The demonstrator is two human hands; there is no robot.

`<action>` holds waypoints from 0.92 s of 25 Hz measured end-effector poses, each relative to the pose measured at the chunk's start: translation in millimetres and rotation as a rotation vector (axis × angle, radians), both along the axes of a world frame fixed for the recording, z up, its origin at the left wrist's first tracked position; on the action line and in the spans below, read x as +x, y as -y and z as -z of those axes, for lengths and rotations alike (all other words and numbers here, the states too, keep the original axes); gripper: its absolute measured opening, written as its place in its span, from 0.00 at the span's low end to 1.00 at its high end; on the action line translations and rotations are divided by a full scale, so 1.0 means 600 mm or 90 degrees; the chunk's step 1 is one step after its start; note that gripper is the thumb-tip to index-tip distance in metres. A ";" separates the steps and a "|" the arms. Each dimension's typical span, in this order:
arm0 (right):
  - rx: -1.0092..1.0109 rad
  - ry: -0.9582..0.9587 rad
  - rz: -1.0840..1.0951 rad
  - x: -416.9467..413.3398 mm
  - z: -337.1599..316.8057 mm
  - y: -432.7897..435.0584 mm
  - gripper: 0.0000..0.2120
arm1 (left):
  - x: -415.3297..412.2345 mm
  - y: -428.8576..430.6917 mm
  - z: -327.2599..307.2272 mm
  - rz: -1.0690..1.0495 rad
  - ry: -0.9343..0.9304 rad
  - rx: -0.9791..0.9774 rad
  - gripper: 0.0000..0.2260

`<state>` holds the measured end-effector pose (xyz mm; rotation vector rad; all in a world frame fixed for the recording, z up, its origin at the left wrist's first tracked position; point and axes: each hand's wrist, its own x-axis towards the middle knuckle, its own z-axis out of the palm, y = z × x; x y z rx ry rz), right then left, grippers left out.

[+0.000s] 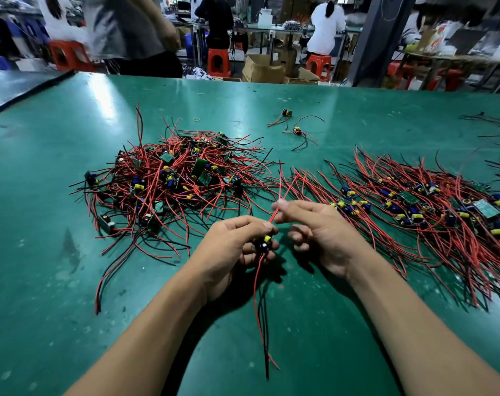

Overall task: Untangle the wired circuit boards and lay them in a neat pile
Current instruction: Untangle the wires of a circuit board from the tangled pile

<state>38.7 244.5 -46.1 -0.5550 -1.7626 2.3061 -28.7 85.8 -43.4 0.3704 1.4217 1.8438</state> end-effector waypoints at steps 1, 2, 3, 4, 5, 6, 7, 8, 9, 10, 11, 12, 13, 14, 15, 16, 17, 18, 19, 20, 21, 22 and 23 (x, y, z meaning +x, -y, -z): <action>0.005 0.004 -0.038 0.001 0.001 0.007 0.23 | 0.000 -0.001 0.000 -0.004 0.005 0.007 0.07; 0.008 0.005 -0.063 0.001 0.002 0.012 0.23 | 0.000 0.000 0.000 -0.007 0.008 0.012 0.06; 0.011 0.005 -0.074 0.001 0.002 0.015 0.22 | 0.001 -0.001 0.001 -0.010 0.010 0.014 0.05; 0.011 0.005 -0.069 0.000 0.002 0.016 0.20 | 0.002 -0.001 0.001 -0.012 0.007 0.011 0.05; 0.010 0.004 -0.050 -0.001 0.002 0.016 0.17 | 0.003 -0.001 0.001 -0.012 -0.001 0.003 0.06; 0.006 0.000 -0.024 -0.002 0.001 0.016 0.13 | 0.004 -0.001 0.000 -0.009 -0.012 -0.007 0.07; 0.000 -0.007 0.004 -0.004 0.001 0.017 0.08 | 0.005 -0.001 -0.001 -0.004 -0.027 -0.016 0.08; -0.002 -0.015 0.029 -0.006 0.002 0.018 0.05 | 0.006 0.000 -0.002 0.003 -0.042 -0.021 0.09; 0.000 -0.019 0.050 -0.008 0.003 0.019 0.04 | 0.007 0.000 -0.003 0.011 -0.055 -0.023 0.10; 0.005 -0.022 0.070 -0.010 0.004 0.018 0.04 | 0.008 0.000 -0.004 0.019 -0.066 -0.023 0.10; 0.010 -0.025 0.093 -0.012 0.005 0.017 0.04 | 0.008 -0.001 -0.004 0.026 -0.079 -0.025 0.10; 0.016 -0.027 0.118 -0.013 0.005 0.016 0.04 | 0.009 0.000 -0.005 0.034 -0.091 -0.029 0.11; 0.023 -0.030 0.142 -0.013 0.005 0.014 0.05 | 0.009 0.000 -0.005 0.043 -0.102 -0.033 0.11; 0.029 -0.033 0.163 -0.013 0.005 0.012 0.05 | 0.010 0.000 -0.004 0.051 -0.112 -0.036 0.11; 0.031 -0.039 0.180 -0.014 0.003 0.012 0.05 | 0.010 0.000 -0.003 0.057 -0.120 -0.038 0.11; 0.028 -0.047 0.194 -0.013 0.002 0.011 0.06 | 0.009 0.001 -0.002 0.062 -0.126 -0.038 0.11; 0.018 -0.053 0.211 -0.013 0.001 0.010 0.06 | 0.009 0.001 -0.001 0.067 -0.133 -0.039 0.09; 0.003 -0.055 0.231 -0.012 -0.001 0.007 0.06 | 0.009 0.001 0.000 0.074 -0.139 -0.040 0.07; -0.021 -0.055 0.248 -0.011 -0.004 0.002 0.07 | 0.010 0.001 0.001 0.081 -0.143 -0.040 0.05; -0.055 -0.054 0.254 -0.009 -0.008 -0.003 0.08 | 0.010 0.001 0.002 0.085 -0.145 -0.040 0.05; -0.104 -0.052 0.246 -0.007 -0.013 -0.007 0.09 | 0.010 0.000 0.004 0.084 -0.145 -0.041 0.04; -0.167 -0.049 0.228 -0.005 -0.019 -0.010 0.11 | 0.009 0.000 0.005 0.081 -0.145 -0.042 0.04; -0.236 -0.044 0.208 -0.005 -0.024 -0.013 0.13 | 0.009 0.000 0.006 0.076 -0.145 -0.041 0.04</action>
